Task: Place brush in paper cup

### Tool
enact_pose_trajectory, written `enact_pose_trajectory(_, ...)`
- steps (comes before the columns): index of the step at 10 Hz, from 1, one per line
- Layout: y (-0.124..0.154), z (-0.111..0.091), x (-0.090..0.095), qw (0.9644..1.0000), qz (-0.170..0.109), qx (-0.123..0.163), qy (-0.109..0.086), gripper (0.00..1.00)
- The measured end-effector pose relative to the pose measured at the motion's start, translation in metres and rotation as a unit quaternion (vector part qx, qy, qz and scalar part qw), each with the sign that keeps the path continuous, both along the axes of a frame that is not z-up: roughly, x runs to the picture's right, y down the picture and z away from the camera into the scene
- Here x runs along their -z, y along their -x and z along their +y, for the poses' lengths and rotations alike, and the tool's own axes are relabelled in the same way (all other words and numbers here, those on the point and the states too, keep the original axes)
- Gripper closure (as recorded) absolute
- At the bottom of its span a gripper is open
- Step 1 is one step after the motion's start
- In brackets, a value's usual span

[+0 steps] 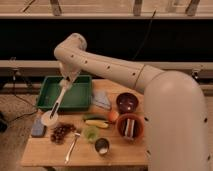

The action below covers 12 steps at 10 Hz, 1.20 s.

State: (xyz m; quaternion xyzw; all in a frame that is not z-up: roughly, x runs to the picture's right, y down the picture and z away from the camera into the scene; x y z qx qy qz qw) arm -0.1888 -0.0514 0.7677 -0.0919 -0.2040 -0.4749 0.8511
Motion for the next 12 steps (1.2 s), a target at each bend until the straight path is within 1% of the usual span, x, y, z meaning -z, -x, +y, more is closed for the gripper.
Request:
enact_pose_trajectory(1,0.004,0.002,0.0,1.0,-0.001,0.0,-0.008,0.96)
enact_pose_trajectory(2,0.009,0.006,0.002,0.9999,-0.003,0.0,-0.013,0.86)
enact_pose_trajectory(3,0.01,0.008,0.003,0.9999,-0.004,-0.001,-0.016,0.79)
enact_pose_trajectory(4,0.013,0.014,0.007,0.9998,-0.009,-0.004,-0.02,0.66)
enact_pose_trajectory(6,0.016,0.024,0.016,0.9995,-0.018,-0.007,-0.024,0.48)
enact_pose_trajectory(8,0.017,0.04,0.032,0.9991,-0.029,-0.008,-0.03,0.28)
enact_pose_trajectory(9,0.015,0.044,0.035,0.9989,-0.031,-0.009,-0.033,0.22)
enact_pose_trajectory(10,0.015,0.048,0.037,0.9988,-0.034,-0.009,-0.034,0.2)
enact_pose_trajectory(12,0.02,0.051,0.039,0.9985,-0.037,-0.008,-0.038,0.2)
